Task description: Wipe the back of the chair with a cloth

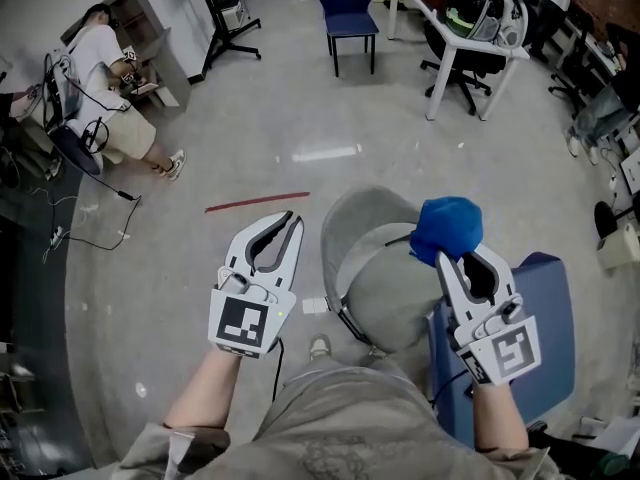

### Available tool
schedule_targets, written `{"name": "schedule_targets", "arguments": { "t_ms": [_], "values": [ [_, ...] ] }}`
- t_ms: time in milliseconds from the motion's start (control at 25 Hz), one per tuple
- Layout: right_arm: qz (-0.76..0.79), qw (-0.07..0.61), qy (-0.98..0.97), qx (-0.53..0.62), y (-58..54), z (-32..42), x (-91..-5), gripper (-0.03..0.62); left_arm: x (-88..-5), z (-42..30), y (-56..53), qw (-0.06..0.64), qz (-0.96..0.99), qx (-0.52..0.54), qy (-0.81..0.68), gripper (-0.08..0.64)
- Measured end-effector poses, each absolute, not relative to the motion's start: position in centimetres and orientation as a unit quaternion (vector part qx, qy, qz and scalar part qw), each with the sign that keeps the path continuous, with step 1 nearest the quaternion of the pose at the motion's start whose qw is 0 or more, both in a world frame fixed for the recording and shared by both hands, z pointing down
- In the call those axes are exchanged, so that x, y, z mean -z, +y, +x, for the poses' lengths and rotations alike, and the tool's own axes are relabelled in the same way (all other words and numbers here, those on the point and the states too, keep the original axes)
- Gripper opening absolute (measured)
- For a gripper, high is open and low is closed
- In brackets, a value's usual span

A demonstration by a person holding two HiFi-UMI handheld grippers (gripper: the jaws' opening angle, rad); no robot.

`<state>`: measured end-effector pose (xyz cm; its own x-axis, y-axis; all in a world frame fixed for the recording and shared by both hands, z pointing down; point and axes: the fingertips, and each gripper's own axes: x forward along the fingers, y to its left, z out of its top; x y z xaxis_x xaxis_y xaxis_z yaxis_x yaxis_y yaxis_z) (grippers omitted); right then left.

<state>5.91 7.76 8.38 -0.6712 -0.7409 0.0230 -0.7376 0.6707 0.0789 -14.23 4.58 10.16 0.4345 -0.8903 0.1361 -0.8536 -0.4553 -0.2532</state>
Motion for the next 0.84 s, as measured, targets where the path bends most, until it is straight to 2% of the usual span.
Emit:
{"name": "schedule_targets", "arguments": {
  "t_ms": [320,840],
  "values": [
    [0.378,0.070,-0.923,0.019,9.3,3.9,-11.8,0.097,-12.4,-13.9,5.4,0.044,-0.846,0.137,0.514,0.049],
    [0.390,0.061,-0.918,0.020,8.0,4.5,-11.3,0.098,-11.3,-13.8,5.0,0.044,-0.850,0.125,0.509,0.049]
  ]
}}
